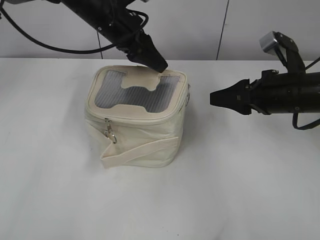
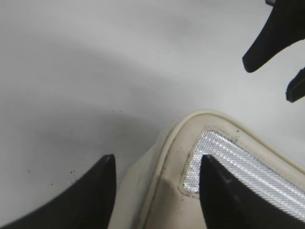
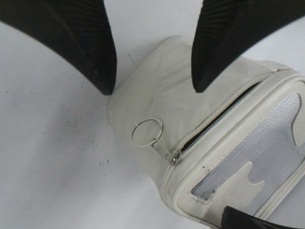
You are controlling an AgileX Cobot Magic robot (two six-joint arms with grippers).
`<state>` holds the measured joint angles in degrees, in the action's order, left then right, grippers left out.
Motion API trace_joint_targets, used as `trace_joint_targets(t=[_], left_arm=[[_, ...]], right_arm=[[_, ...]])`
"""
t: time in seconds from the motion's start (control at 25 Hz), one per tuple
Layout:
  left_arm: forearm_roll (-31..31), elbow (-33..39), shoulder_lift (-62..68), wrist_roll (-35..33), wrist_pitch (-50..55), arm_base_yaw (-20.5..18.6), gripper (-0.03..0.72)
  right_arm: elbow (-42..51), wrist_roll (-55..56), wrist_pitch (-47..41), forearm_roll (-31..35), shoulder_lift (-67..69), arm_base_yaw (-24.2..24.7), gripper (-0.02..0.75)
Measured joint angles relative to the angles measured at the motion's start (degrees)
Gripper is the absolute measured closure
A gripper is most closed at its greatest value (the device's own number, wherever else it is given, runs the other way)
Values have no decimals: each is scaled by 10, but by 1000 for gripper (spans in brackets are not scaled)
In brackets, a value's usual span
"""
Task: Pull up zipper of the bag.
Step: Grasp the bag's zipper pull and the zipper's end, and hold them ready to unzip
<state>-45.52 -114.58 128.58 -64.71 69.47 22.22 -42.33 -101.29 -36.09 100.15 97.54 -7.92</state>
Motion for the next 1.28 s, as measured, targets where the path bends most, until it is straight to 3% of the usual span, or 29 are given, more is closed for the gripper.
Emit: trace_joint_targets(t=[0.32, 0.4, 0.48, 0.6, 0.84, 1.28], left_arm=[[17, -2, 27, 18, 2, 1, 271], [20, -3, 28, 22, 5, 1, 349], [22, -4, 28, 22, 11, 2, 525], [24, -4, 28, 22, 16, 3, 625], [21, -4, 28, 22, 16, 3, 636], [21, -4, 28, 22, 16, 3, 638]], right_arm=[[0, -9, -1, 1, 0, 0, 328], [0, -19, -1, 1, 0, -1, 328], [0, -39, -1, 4, 0, -3, 328], [0, -78, -2, 30, 14, -3, 328], [-9, -150, -22, 41, 88, -5, 328], [-80, -158, -50, 44, 154, -40, 328]])
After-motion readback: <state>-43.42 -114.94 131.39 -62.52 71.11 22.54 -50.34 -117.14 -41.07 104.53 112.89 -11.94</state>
